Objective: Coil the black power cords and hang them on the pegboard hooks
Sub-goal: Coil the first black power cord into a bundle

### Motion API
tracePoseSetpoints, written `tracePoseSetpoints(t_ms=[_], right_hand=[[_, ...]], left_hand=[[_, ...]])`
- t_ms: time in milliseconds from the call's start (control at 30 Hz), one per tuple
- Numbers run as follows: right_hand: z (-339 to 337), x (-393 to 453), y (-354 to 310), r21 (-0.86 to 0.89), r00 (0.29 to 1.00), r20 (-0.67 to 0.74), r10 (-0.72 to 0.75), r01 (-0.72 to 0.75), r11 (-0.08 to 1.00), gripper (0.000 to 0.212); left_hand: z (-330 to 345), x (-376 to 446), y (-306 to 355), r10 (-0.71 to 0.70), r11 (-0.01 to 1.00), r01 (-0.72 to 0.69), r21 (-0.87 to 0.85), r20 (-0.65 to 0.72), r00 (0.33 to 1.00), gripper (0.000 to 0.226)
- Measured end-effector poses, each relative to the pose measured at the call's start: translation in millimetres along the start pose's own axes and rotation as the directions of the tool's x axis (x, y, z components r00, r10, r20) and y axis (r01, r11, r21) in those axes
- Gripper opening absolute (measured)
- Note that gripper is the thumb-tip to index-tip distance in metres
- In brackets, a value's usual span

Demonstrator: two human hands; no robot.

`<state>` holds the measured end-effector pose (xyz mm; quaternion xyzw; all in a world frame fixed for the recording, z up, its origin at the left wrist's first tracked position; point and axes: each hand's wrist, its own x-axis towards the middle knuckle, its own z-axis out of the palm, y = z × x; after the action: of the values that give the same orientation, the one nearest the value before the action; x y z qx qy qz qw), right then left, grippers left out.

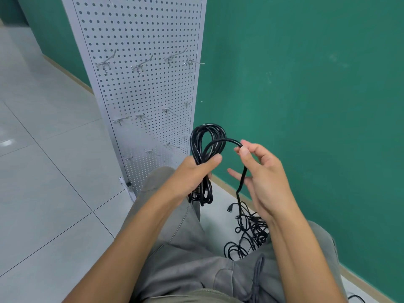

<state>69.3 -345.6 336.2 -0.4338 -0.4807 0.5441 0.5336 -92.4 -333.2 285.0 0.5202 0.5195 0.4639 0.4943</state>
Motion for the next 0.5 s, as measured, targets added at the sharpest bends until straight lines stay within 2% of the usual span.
tracePoseSetpoints(t_ms=[100,200,267,367,500], right_hand=[[9,2,-1,0.020,1.000,-0.016,0.016,-0.016,1.000,0.014],[14,7,-1,0.113,0.997,-0.061,0.055,-0.048,0.992,0.015],[14,9,-1,0.170,0.992,-0.096,0.077,-0.060,0.984,0.016],[15,12,2,0.145,0.981,-0.175,0.087,-0.062,0.987,0.018],[17,17,5,0.229,0.974,-0.200,0.106,-0.059,0.972,0.002]], left_hand=[[9,-3,-2,0.072,0.992,-0.076,0.098,0.051,0.996,0.044],[23,-5,-5,0.115,0.981,-0.131,0.141,0.115,0.987,0.043],[27,-4,-6,0.146,0.979,-0.161,0.127,0.121,0.982,0.043],[28,-6,-2,0.165,0.978,-0.186,0.096,0.189,0.968,0.038],[31,-14,8,0.195,0.977,-0.209,0.037,0.225,0.954,0.021]])
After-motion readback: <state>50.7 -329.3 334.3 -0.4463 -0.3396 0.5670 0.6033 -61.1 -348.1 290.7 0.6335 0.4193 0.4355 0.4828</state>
